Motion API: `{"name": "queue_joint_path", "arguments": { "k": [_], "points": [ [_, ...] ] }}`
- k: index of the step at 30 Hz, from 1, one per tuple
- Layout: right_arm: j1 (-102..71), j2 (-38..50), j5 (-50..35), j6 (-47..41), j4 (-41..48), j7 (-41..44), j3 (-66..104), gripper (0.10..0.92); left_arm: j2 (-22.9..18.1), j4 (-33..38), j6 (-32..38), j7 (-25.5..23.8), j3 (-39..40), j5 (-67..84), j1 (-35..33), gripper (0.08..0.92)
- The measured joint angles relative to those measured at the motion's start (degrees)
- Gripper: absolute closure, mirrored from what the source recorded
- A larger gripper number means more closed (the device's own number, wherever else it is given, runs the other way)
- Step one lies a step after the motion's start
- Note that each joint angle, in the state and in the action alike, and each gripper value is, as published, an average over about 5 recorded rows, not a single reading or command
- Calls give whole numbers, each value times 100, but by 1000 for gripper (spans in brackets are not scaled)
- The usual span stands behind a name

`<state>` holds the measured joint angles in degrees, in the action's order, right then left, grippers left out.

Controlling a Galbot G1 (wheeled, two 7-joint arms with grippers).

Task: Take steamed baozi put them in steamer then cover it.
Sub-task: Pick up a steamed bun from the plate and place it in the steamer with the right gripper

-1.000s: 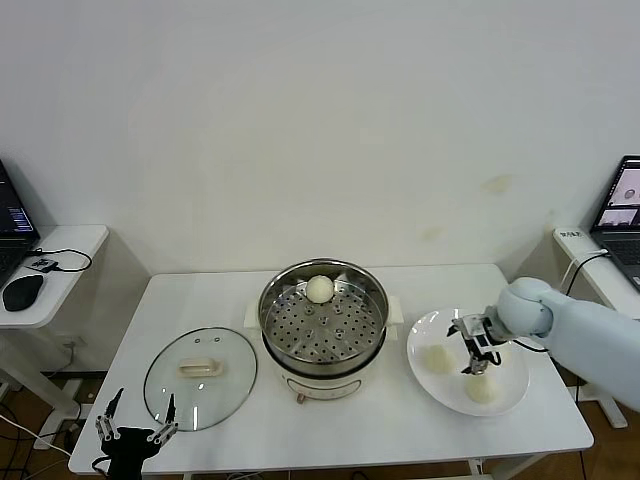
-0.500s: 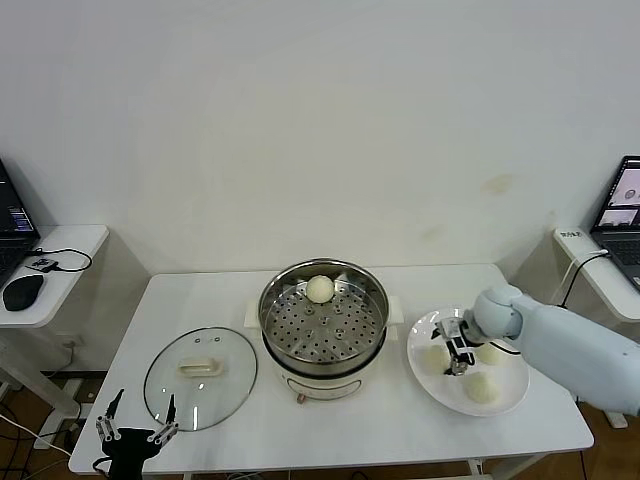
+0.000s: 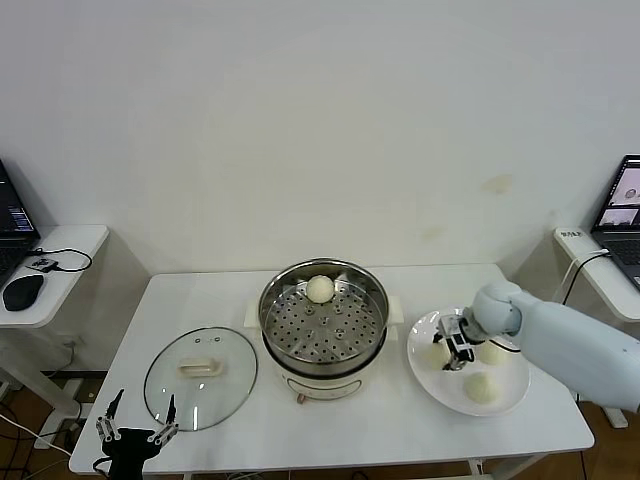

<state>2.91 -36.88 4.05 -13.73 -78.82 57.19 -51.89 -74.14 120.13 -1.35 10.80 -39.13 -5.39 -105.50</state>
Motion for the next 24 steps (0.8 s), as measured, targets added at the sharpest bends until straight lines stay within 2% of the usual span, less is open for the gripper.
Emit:
{"name": "queue_joint_path", "arguments": {
  "k": [12, 24],
  "points": [
    [2293, -57, -1356, -452, -693, 19, -1204, 364, 52, 33, -12, -9, 97, 19, 85, 177],
    [3052, -1661, -2749, -1373, -532, -564, -1742, 360, 64, 0, -14, -7, -35, 74, 153, 177]
  ]
}}
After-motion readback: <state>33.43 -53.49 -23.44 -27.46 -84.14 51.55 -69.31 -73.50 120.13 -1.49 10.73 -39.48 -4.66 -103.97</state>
